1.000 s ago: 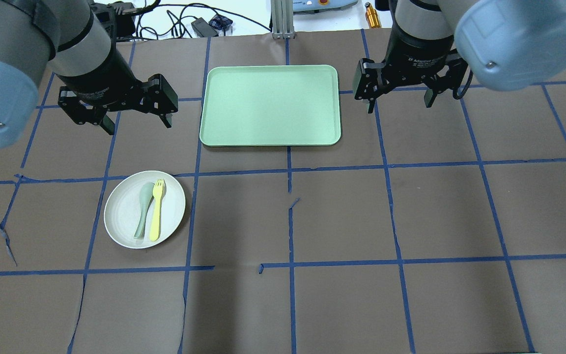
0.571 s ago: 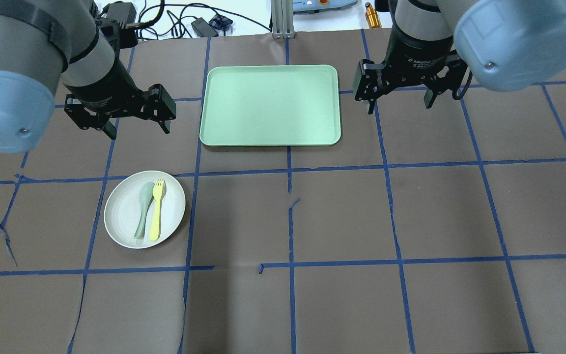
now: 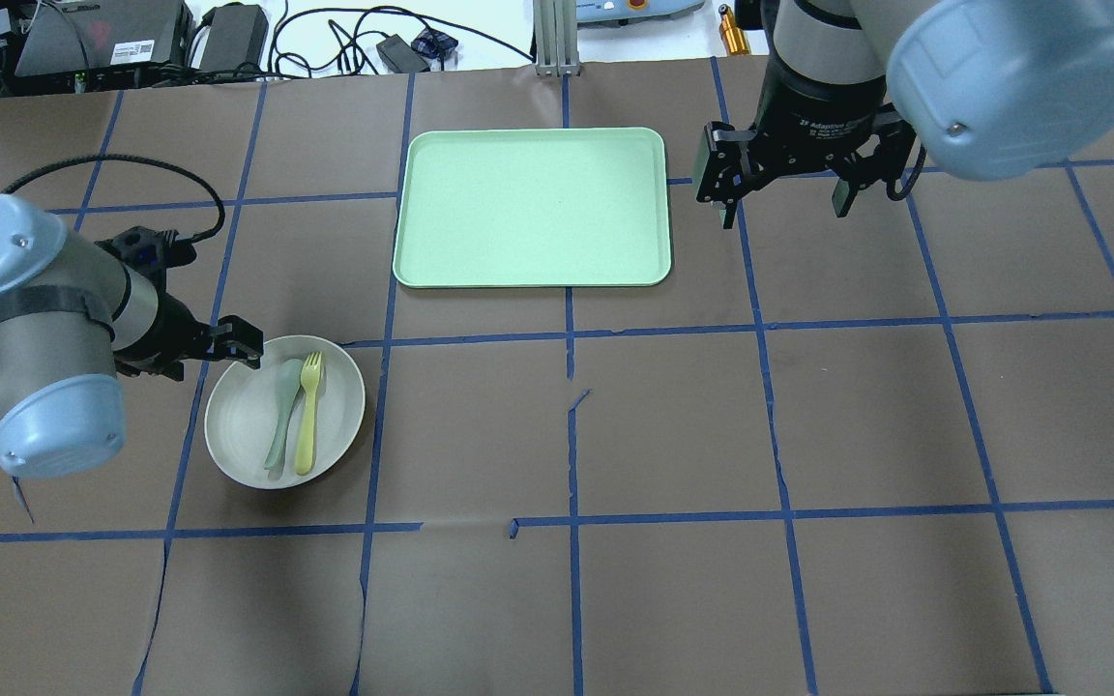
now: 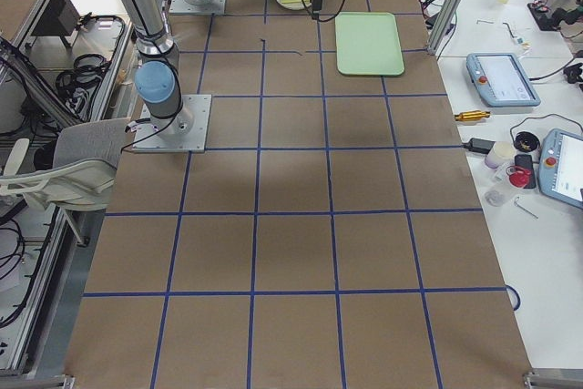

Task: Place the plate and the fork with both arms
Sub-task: 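Lower the left gripper to the white plate's rim and grasp it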

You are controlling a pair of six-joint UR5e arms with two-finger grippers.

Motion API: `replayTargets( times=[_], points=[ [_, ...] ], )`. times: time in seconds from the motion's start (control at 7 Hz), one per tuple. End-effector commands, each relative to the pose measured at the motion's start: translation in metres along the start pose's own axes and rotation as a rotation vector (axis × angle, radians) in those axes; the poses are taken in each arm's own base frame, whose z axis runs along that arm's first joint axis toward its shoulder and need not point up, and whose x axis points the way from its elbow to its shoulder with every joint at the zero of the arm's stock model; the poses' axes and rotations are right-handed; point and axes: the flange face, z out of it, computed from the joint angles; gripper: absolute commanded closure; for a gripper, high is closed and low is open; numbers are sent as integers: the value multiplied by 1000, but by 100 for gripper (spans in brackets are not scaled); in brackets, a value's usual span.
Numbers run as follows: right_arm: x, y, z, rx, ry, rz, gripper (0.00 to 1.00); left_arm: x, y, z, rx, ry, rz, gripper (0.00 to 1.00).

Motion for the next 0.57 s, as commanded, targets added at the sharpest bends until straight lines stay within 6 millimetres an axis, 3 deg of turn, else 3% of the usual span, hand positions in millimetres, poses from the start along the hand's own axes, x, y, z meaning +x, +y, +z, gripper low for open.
replayTargets(
  times=[0.0, 0.14, 0.43],
  points=[
    [0, 0, 0, 0, 1, 0, 0, -32, 16, 43, -73, 29, 2, 22],
    [0, 0, 0, 0, -1, 0, 0, -34, 19, 53, -75, 23, 1, 29],
    [0, 0, 1, -3, 0, 0, 0, -34, 20, 62, -96, 27, 2, 86]
  ],
)
